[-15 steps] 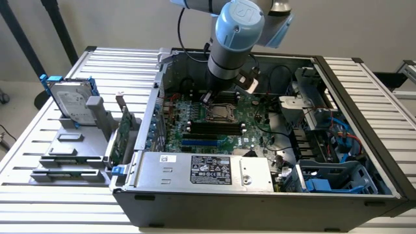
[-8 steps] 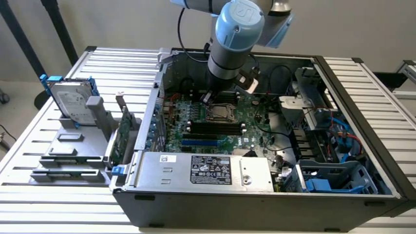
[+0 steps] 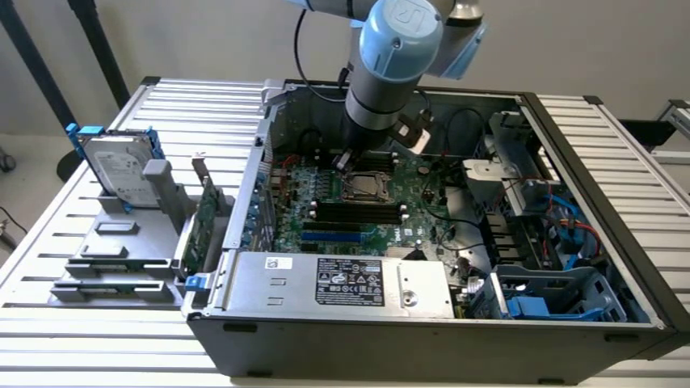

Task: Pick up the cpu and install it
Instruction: 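Install the first cpu locking lever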

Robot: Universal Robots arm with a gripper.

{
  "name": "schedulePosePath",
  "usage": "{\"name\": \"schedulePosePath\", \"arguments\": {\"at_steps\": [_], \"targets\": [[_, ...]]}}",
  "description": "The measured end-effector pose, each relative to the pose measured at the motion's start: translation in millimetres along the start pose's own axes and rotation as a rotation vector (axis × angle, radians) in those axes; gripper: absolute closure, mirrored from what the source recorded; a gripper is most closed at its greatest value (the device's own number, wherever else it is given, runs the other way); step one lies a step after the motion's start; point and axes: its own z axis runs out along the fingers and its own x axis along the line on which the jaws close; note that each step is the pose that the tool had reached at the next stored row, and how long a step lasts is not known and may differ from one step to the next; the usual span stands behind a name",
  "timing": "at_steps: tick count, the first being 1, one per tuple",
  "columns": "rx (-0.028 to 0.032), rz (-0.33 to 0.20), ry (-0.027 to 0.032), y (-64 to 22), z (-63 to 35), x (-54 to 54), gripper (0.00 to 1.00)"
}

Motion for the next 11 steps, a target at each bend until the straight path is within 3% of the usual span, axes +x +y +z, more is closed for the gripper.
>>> {"name": "schedulePosePath", "arguments": {"at_steps": [5,11], "targets": [[0.0045,0.003,-0.0029,7.9,-14.1,-14.9,0.89],[0.0152,0.011,-0.0086,11.3,-41.5,-24.8,0.89]]}}
